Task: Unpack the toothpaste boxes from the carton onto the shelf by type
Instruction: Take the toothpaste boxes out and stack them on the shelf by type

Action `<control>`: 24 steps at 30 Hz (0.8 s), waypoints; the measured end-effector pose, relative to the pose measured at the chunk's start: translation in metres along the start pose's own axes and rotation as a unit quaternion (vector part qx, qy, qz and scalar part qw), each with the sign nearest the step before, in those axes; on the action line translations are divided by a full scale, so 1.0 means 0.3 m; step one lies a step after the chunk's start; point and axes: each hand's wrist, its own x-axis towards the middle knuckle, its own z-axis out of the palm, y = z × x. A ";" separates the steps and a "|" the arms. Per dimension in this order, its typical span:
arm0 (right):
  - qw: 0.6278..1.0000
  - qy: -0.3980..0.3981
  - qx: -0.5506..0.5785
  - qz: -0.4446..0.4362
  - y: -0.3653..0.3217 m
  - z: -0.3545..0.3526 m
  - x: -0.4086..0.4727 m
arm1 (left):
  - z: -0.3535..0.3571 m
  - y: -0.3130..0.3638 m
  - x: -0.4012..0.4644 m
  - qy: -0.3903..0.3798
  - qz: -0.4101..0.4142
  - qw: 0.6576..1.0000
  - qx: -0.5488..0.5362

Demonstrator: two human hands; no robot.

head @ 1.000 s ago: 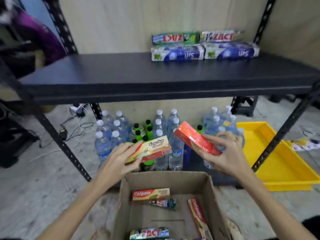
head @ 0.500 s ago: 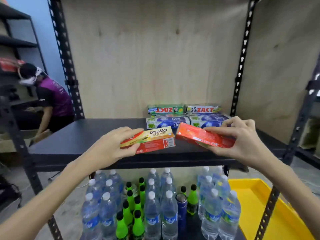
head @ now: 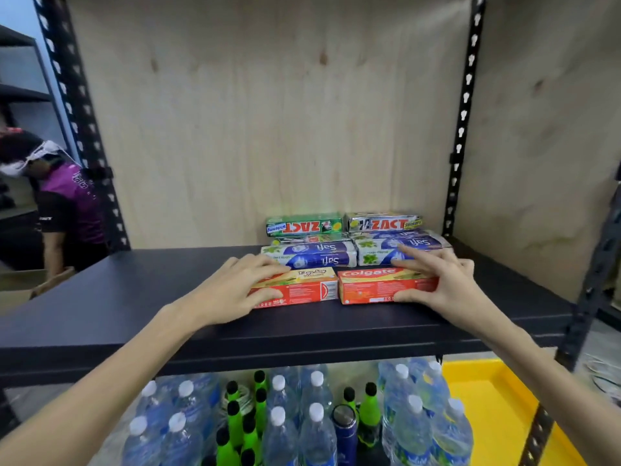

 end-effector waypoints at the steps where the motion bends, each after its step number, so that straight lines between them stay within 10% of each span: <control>1: 1.000 -0.017 0.005 0.001 0.007 0.000 0.013 | 0.012 -0.009 0.015 0.010 0.001 1.000 0.007; 24: 0.993 -0.041 -0.106 0.036 0.232 0.054 0.238 | 0.130 -0.005 0.252 0.170 -0.066 0.982 -0.057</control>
